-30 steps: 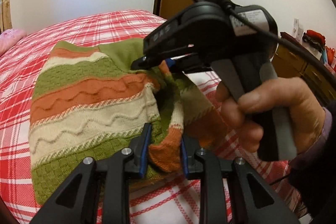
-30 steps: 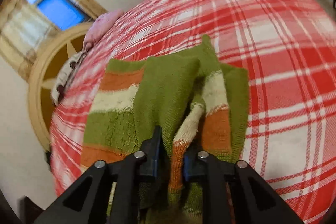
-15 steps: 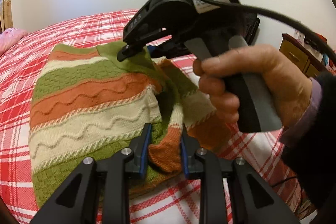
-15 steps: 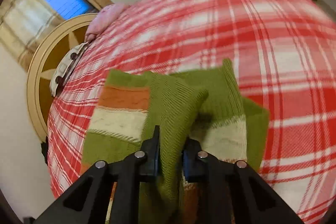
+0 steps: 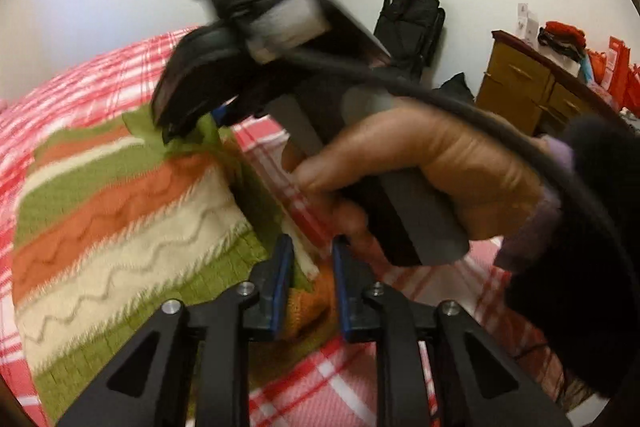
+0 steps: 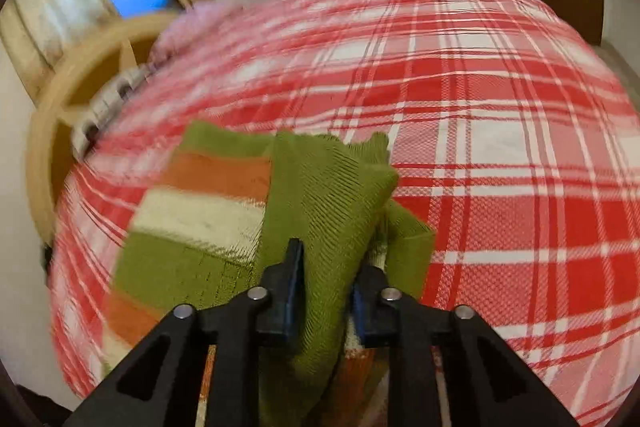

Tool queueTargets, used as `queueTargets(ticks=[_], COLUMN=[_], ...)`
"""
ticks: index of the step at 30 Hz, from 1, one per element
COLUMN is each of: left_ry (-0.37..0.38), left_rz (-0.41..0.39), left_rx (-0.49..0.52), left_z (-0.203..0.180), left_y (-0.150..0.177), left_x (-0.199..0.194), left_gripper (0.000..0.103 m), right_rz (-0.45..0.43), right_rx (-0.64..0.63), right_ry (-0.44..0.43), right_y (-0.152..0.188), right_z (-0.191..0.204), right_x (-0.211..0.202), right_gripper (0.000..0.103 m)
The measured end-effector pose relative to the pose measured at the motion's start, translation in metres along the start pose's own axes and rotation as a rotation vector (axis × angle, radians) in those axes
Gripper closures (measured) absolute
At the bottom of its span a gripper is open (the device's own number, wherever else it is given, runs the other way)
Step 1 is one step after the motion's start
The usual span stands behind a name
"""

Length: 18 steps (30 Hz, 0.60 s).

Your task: Fold small clothes

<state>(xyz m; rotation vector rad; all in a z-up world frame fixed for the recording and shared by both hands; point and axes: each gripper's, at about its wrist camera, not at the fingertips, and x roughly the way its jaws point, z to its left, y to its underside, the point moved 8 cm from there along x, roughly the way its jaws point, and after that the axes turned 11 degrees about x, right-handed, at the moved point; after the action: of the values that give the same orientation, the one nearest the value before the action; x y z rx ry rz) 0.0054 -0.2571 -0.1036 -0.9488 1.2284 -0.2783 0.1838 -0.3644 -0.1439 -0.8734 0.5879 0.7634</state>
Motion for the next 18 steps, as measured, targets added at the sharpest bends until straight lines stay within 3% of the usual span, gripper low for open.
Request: queueTargets(ticks=[3,5,7,9,12,18], left_ry=[0.030,0.038,0.035,-0.009,-0.054,-0.100], left_rz=[-0.024,-0.023,-0.027,-0.043,-0.046,-0.038], left_rx=[-0.040,-0.069,-0.102,-0.128,-0.183,-0.316], left_z=[0.011,0.025,0.036,0.048,0.070,0.105], left_y=[0.002,0.005,0.010,0.016,0.032,0.066], left_x=[-0.015,-0.021,-0.034,-0.047,-0.066,-0.092], left_gripper=[0.070,0.058,0.035,0.028,0.026,0.026], right_rz=[0.003,-0.050,-0.120,-0.173,-0.185,-0.157], right_rx=[0.116,0.162,0.187,0.183,0.107,-0.037], right_ry=[-0.032,-0.033,-0.056,-0.090,-0.048,0.030], right_y=[-0.005,-0.006,0.000,0.014,0.048,0.121], right_z=[-0.016,-0.021,-0.017,-0.006,0.020,0.057], right_x=[-0.019,-0.048,-0.082,-0.114,-0.132,-0.121], right_gripper=[0.071,0.071,0.071,0.070,0.058,0.058])
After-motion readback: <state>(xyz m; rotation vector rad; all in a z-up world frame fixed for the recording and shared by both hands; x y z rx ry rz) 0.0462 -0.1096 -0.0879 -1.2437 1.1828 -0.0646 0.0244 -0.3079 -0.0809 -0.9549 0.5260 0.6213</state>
